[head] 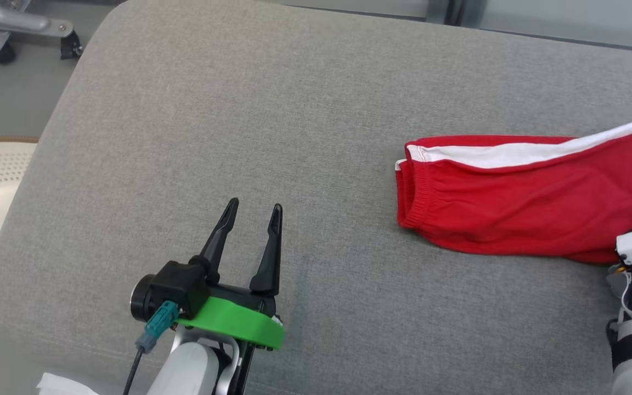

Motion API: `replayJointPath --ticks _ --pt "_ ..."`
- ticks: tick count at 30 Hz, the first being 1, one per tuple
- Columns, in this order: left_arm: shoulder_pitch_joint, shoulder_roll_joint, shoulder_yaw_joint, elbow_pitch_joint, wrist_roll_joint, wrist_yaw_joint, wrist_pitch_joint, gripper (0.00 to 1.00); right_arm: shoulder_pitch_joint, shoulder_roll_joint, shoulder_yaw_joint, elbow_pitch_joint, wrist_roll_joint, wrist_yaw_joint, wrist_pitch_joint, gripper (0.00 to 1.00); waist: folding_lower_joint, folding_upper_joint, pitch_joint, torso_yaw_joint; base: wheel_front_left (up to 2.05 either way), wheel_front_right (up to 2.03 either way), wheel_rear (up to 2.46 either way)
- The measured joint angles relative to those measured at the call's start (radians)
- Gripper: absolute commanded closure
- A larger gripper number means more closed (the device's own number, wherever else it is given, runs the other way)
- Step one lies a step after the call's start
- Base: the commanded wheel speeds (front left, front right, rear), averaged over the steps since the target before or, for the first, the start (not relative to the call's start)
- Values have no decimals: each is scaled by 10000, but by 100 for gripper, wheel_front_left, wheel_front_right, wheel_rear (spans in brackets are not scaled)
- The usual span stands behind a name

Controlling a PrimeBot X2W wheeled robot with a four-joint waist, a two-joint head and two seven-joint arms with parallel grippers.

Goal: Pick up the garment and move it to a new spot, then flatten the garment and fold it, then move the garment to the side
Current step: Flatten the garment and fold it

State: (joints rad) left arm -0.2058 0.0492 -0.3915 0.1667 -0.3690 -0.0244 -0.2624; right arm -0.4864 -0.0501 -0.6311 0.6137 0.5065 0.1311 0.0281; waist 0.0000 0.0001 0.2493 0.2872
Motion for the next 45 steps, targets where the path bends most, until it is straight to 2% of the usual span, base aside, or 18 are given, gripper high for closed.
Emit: replayJointPath --ticks 10,15,26,37,45 --pt "219 -4 54 115 186 -155 0 0 635 6 1534 821 700 -4 -1062 100 0 0 -646 -518 0 0 0" --pt "361 -2 82 167 236 -186 0 0 606 2 2036 874 560 -6 -1605 100 0 0 -809 -519 0 0 0" --pt "563 -2 150 245 372 -192 -2 0 616 6 4222 -31 838 -6 -2236 100 0 0 -1060 -363 0 0 0" --pt "630 -2 153 313 472 -196 0 0 1149 12 6477 -1494 1467 -6 -2063 100 0 -1 -1167 -125 0 0 0" --pt "677 -2 148 382 504 -203 0 0 1499 10 7444 -1841 1561 -6 -1871 100 0 -1 -1299 48 0 0 0"
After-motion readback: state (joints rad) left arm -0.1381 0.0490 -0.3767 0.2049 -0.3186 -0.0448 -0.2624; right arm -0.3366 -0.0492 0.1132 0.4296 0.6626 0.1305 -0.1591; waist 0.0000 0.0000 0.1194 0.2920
